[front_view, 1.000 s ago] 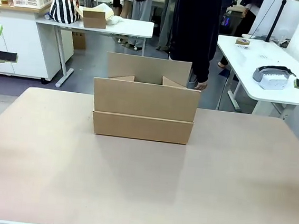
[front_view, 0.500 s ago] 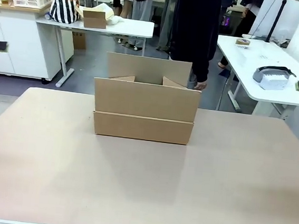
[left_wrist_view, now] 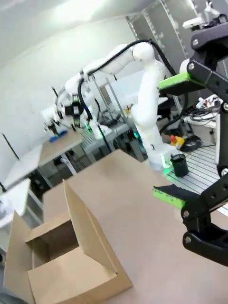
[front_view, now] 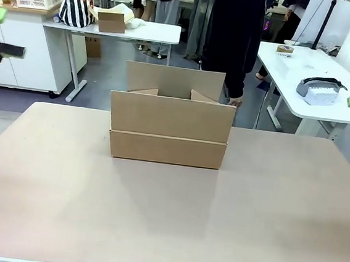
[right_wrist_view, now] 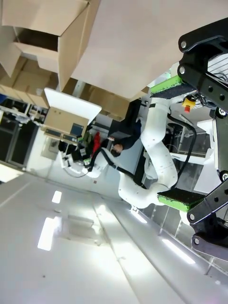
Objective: Pack the gift set into the box.
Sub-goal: Place both hands on the side flaps of the Package Box and spread them outward.
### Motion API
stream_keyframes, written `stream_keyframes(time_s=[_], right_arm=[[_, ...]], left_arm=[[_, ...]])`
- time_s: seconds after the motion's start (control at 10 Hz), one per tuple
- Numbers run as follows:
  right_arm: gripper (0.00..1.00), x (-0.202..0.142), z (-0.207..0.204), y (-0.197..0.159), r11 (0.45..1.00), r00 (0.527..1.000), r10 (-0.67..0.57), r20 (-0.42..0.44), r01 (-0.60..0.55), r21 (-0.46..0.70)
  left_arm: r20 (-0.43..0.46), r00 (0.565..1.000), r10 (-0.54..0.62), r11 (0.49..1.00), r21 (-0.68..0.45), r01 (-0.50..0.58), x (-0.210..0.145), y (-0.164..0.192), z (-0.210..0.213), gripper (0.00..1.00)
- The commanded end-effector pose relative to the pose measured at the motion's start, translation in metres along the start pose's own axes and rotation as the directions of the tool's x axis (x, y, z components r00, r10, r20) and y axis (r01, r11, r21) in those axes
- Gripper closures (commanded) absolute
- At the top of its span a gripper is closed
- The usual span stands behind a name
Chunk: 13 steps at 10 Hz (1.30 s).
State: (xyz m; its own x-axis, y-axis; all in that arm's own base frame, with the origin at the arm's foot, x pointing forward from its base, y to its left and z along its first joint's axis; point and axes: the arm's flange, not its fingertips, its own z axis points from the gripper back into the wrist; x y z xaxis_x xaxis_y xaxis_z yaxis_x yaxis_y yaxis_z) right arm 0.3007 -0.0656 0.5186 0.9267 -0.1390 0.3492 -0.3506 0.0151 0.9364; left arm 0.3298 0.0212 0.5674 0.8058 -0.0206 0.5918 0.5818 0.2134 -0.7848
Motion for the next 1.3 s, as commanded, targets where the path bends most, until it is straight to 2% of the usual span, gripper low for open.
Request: stream_keyframes(time_s=[0.0, 0.1, 0.2, 0.4, 0.6, 0.7, 0.8, 0.9, 1.2], right_arm=[[0.0, 0.002, 0.001, 0.0, 0.999, 0.999, 0.032, -0.009, -0.032, 0.007], [0.0, 0.002, 0.001, 0.0, 0.999, 0.999, 0.032, -0.009, -0.032, 0.007], [0.0, 0.002, 0.001, 0.0, 0.999, 0.999, 0.032, -0.009, -0.032, 0.007], [0.0, 0.002, 0.001, 0.0, 0.999, 0.999, 0.032, -0.009, -0.032, 0.007], [0.0, 0.002, 0.001, 0.0, 0.999, 0.999, 0.032, -0.009, -0.032, 0.007], [0.0, 0.002, 0.001, 0.0, 0.999, 0.999, 0.032, -0.009, -0.032, 0.007], [0.0, 0.002, 0.001, 0.0, 0.999, 0.999, 0.032, -0.009, -0.032, 0.007], [0.0, 0.002, 0.001, 0.0, 0.999, 0.999, 0.032, -0.009, -0.032, 0.007], [0.0, 0.002, 0.001, 0.0, 0.999, 0.999, 0.032, -0.009, -0.032, 0.007]], left_arm=[[-0.126, 0.991, 0.054, 0.98, 0.199, -0.028, 0.077, -0.01, -0.051, 0.0], [-0.202, 0.974, 0.102, 0.953, 0.299, -0.037, 0.101, -0.008, -0.09, 0.0], [-0.23, 0.962, 0.145, 0.896, 0.444, -0.029, 0.116, -0.005, -0.127, 0.0], [-0.222, 0.963, 0.155, 0.715, 0.697, 0.045, 0.135, 0.004, -0.198, 0.0], [-0.221, 0.944, 0.245, 0.549, 0.834, 0.053, 0.148, 0.018, -0.249, 0.0], [-0.223, 0.94, 0.259, 0.503, 0.862, 0.066, 0.151, 0.024, -0.269, 0.0], [-0.421, 0.883, 0.207, 0.773, 0.624, 0.116, 0.145, 0.016, -0.274, 0.0], [-0.227, 0.963, 0.147, 0.561, 0.821, 0.108, 0.131, 0.026, -0.257, 0.0], [-0.227, 0.963, 0.147, 0.561, 0.821, 0.108, 0.131, 0.026, -0.257, 0.0]])
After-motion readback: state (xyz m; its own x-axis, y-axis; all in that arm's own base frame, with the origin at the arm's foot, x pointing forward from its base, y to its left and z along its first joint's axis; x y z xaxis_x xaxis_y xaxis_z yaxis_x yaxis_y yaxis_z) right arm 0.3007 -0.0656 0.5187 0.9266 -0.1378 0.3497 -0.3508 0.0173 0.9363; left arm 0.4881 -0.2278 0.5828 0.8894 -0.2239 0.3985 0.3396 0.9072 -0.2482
